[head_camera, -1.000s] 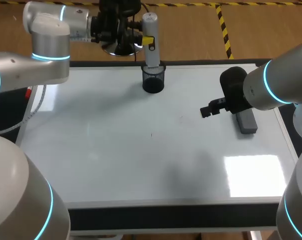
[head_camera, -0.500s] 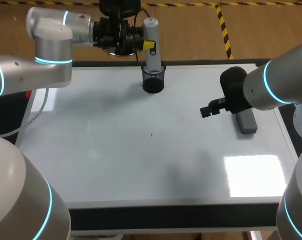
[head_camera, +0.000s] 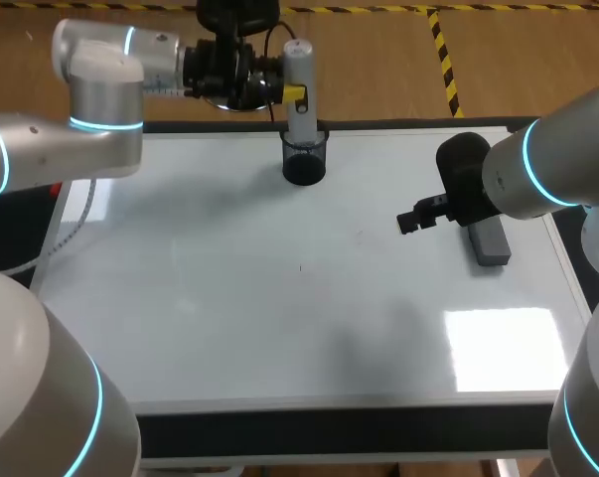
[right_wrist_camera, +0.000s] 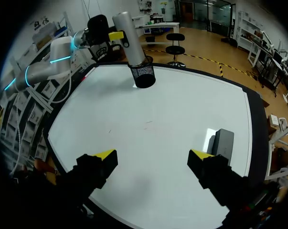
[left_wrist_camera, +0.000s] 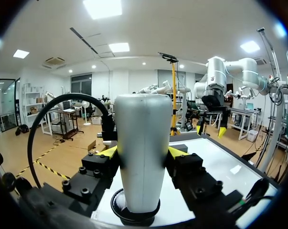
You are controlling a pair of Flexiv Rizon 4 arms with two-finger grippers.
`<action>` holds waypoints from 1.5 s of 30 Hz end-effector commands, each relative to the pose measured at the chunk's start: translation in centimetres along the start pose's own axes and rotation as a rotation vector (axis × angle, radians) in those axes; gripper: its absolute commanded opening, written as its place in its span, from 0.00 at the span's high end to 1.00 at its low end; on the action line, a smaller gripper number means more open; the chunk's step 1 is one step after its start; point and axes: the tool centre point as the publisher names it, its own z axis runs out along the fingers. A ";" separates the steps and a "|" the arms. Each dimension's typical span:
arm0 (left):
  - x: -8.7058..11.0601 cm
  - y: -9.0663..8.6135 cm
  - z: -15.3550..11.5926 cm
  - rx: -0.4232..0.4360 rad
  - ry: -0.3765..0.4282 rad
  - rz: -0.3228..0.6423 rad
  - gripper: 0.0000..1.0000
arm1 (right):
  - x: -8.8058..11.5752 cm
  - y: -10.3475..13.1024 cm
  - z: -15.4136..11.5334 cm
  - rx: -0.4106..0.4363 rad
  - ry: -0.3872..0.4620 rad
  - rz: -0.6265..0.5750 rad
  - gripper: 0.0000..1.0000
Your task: Pick up the inspection probe, press it on each red-marked spot on the whiteboard one by one, put down the probe, pick up the eraser, and wipe off all the red marks.
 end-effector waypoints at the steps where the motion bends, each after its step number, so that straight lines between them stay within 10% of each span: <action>1: -0.2 0.4 0.2 0.007 0.001 -0.002 1.00 | -0.1 0.0 0.0 0.000 0.001 -0.001 0.00; 45: 1.8 5.6 -0.3 -0.041 -0.021 -0.025 1.00 | -0.1 0.0 0.0 0.000 0.001 -0.001 0.00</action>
